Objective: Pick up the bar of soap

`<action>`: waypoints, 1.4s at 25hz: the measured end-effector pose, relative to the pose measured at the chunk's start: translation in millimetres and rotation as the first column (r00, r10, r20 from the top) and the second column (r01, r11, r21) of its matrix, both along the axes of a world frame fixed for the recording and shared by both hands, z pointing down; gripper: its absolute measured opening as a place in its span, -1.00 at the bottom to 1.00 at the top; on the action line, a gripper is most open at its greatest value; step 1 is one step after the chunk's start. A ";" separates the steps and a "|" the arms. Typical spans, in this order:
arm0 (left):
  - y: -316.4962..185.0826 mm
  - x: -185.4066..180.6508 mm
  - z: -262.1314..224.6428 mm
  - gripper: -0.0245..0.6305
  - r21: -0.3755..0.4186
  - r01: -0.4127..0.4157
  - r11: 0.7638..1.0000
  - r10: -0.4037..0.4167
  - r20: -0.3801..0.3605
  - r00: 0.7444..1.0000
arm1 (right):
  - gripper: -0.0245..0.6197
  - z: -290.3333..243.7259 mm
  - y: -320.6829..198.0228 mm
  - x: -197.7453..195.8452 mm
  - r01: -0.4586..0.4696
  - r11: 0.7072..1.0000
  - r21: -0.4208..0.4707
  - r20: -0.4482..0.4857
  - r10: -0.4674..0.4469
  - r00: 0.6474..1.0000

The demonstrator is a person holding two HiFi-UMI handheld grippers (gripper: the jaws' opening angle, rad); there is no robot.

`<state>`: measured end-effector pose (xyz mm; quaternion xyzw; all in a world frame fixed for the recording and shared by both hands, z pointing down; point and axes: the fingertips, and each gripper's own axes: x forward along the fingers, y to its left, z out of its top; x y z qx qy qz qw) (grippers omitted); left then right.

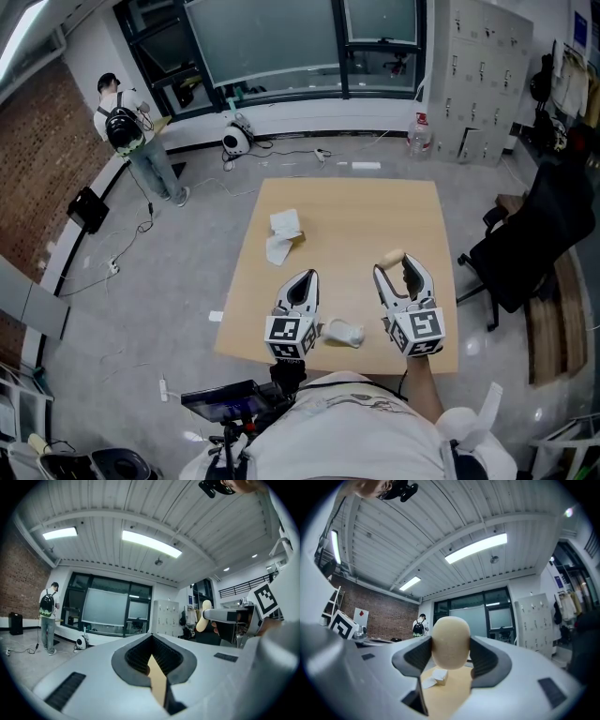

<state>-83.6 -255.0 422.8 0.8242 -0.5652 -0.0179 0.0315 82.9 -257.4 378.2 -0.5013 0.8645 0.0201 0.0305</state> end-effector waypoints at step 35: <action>-1.4 3.4 2.2 -0.93 -0.015 -0.009 1.000 0.009 -0.004 1.000 | -0.15 3.8 -1.3 -5.6 0.015 1.000 0.002 -0.038 -0.015 0.999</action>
